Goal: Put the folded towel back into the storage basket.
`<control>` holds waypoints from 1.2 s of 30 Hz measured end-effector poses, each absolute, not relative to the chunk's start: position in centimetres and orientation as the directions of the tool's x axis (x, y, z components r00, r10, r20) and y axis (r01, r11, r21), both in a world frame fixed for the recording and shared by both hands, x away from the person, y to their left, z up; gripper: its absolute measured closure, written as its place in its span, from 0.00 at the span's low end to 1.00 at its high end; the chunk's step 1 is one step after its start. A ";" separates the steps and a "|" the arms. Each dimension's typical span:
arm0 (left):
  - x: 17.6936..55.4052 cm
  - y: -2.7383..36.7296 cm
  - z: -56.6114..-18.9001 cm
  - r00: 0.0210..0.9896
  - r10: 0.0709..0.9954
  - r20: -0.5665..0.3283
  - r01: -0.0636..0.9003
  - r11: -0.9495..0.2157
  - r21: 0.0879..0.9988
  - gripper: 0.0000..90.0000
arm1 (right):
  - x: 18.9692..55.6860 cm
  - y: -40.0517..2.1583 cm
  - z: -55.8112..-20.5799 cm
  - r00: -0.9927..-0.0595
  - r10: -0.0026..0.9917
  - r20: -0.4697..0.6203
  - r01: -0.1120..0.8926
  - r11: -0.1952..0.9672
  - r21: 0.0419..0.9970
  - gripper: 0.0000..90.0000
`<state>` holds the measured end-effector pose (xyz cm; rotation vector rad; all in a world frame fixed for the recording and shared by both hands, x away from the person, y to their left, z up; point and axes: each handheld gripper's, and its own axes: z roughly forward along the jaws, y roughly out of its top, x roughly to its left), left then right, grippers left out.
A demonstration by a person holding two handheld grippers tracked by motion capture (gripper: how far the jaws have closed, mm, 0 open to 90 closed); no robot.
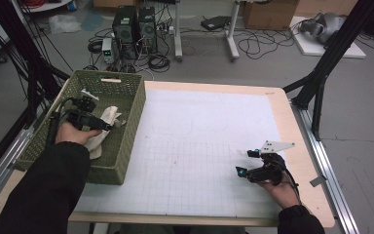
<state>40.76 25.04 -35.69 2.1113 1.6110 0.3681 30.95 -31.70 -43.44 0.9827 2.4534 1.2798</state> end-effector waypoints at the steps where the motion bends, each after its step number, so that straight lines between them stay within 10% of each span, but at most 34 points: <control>1: 41.1 25.1 -35.8 0.268 0.962 -0.044 0.835 -0.209 0.509 0.51 | 30.9 -31.7 -43.4 -0.758 0.642 0.116 0.462 0.402 0.790 0.15; 8: 42.5 25.3 -38.5 0.289 0.957 0.005 0.882 -0.268 0.387 0.55 | 30.9 -31.7 -43.5 -0.763 0.635 0.117 0.462 0.409 0.787 0.15; 18: 42.6 25.1 -39.8 0.315 0.949 0.003 0.893 -0.297 0.338 0.90 | 31.0 -31.6 -43.5 -0.763 0.636 0.115 0.459 0.408 0.789 0.15; 25: 41.6 25.9 -37.0 0.245 0.969 -0.025 0.690 -0.156 0.707 0.90 | 30.9 -31.7 -43.4 -0.764 0.636 0.107 0.449 0.406 0.796 0.15; 28: 41.8 26.0 -37.5 0.248 0.965 -0.084 0.714 -0.123 0.690 0.61 | 30.9 -31.7 -43.5 -0.762 0.637 0.114 0.457 0.405 0.792 0.15; 36: 41.5 26.1 -37.2 0.288 0.957 -0.031 0.758 -0.208 0.618 0.60 | 30.9 -31.6 -43.5 -0.767 0.632 0.111 0.454 0.412 0.790 0.15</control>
